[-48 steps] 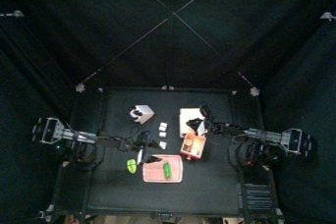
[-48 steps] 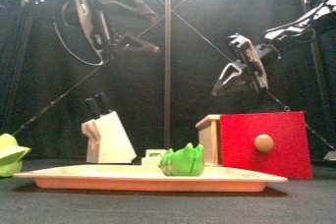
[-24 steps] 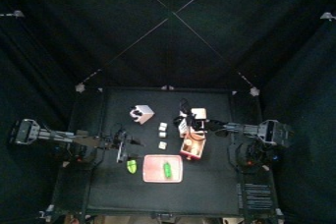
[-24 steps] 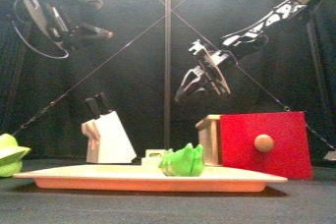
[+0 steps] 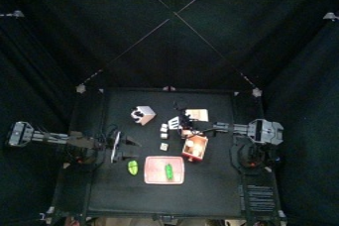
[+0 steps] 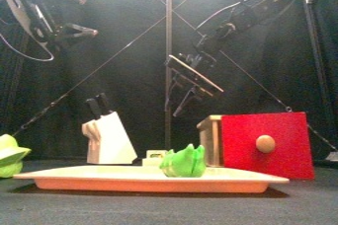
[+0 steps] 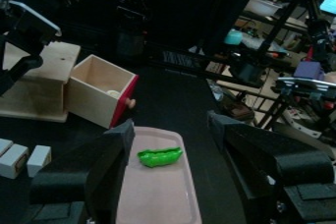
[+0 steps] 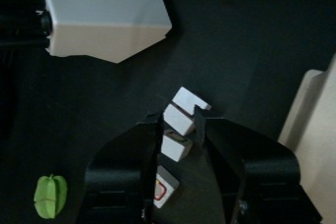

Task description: Grab sushi piece from table

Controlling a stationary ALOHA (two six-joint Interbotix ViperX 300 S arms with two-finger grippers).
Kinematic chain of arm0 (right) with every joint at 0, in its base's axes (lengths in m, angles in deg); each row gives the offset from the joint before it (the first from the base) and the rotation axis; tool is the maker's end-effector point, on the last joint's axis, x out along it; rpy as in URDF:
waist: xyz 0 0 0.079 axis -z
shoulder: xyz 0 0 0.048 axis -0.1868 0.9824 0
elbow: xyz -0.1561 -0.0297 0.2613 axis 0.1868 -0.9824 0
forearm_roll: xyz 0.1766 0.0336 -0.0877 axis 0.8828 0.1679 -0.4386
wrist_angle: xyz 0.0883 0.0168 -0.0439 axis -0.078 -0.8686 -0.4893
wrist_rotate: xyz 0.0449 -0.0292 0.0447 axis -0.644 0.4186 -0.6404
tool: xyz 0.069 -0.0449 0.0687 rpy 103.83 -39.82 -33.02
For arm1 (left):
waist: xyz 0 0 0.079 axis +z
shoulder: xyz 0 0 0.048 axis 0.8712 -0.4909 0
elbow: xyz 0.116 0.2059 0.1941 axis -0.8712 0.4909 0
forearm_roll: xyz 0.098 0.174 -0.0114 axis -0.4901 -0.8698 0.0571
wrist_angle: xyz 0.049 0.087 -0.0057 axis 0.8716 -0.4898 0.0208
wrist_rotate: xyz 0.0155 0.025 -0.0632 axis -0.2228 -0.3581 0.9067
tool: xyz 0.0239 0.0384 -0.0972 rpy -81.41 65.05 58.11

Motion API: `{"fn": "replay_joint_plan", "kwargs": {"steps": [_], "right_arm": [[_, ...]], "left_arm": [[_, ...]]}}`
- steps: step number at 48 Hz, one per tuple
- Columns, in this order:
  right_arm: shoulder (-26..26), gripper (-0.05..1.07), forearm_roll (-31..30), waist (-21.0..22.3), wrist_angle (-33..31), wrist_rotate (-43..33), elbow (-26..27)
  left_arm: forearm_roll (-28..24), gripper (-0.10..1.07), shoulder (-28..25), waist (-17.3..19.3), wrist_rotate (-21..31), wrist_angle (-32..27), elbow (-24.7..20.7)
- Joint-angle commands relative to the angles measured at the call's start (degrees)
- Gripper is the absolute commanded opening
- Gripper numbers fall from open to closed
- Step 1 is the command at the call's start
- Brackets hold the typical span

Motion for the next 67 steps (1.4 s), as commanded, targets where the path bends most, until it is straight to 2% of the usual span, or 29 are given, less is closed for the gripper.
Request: {"fn": "replay_joint_plan", "kwargs": {"steps": [1, 8, 15, 22, 27, 38, 54, 67], "right_arm": [[0.4, 0.74, 2.7, 0.0, -0.6, 0.1, 3.7], [2.7, 0.84, 6.3, 0.3, -2.9, 0.1, 7.7], [4.6, 0.94, 10.9, 0.5, -10.6, 0.2, 12.4], [7.8, 0.97, 13.4, 0.5, -17.9, 0.6, 16.8], [10.3, 0.97, 15.6, 0.5, -21.1, 4.4, 18.6], [15.2, 0.97, 23.5, 1.5, -23.1, 12.5, 23.2], [17.2, 0.97, 22.9, 3.0, -24.9, 13.1, 25.3], [18.2, 0.97, 22.9, 4.0, -24.8, 13.4, 24.9]], "left_arm": [[0.4, 0.94, 0.1, 0.0, -0.2, 0.2, -0.8], [0.4, 0.94, 0.1, -0.1, -0.2, 0.2, -0.4], [0.4, 0.94, 0.1, 0.0, -0.2, 0.2, -0.1], [0.4, 0.94, 0.1, 0.0, -0.2, 0.2, -0.1], [0.4, 0.94, 0.1, 0.0, -0.2, 0.2, -0.1], [0.4, 0.94, 0.1, 0.0, -0.2, 0.2, 0.0], [0.4, 0.94, 0.1, 0.1, -0.2, 0.2, 0.3], [0.4, 0.94, 0.1, 0.3, -0.2, 0.2, 0.4]]}}
